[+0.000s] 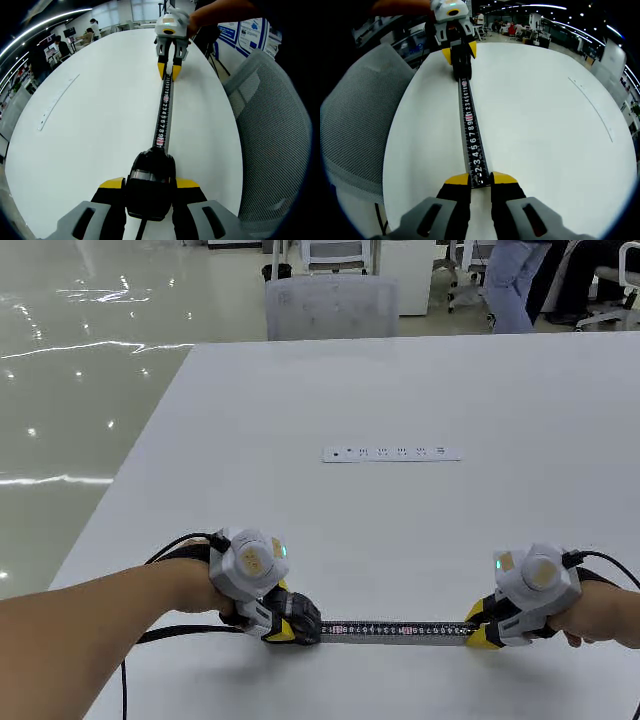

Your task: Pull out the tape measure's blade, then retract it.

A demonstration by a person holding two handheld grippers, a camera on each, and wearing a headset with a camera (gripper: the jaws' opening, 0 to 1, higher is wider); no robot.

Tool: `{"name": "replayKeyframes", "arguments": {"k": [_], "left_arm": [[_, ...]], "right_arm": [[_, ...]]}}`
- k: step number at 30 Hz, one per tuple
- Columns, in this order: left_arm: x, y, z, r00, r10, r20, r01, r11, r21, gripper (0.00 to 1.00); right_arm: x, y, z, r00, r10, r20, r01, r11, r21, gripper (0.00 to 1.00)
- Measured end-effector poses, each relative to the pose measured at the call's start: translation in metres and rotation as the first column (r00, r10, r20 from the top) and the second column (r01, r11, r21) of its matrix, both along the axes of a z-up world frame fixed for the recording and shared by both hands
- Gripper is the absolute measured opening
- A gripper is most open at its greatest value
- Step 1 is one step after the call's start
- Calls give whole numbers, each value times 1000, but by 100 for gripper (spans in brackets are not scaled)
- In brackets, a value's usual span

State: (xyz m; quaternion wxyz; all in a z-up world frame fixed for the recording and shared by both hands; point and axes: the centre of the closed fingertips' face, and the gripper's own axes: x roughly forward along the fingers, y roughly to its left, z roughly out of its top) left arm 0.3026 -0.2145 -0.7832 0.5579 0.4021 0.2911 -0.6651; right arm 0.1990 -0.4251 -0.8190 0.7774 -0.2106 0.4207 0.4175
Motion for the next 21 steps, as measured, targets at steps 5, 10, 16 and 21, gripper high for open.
{"name": "replayKeyframes", "arguments": {"k": [5, 10, 16, 21], "left_arm": [[0, 0, 0, 1000, 0, 1, 0, 1000, 0, 32], [0, 0, 0, 1000, 0, 1, 0, 1000, 0, 32], [1, 0, 0, 1000, 4, -2, -4, 1000, 0, 32], [2, 0, 0, 1000, 4, -2, -4, 1000, -1, 32]], "right_arm": [[0, -3, 0, 1000, -3, -2, 3, 1000, 0, 13], [-1, -5, 1, 1000, -7, -3, 7, 1000, -1, 13], [-2, -9, 1, 1000, -12, -6, 12, 1000, -4, 13], [-1, -10, 1, 1000, -11, -7, 11, 1000, -8, 13]]}}
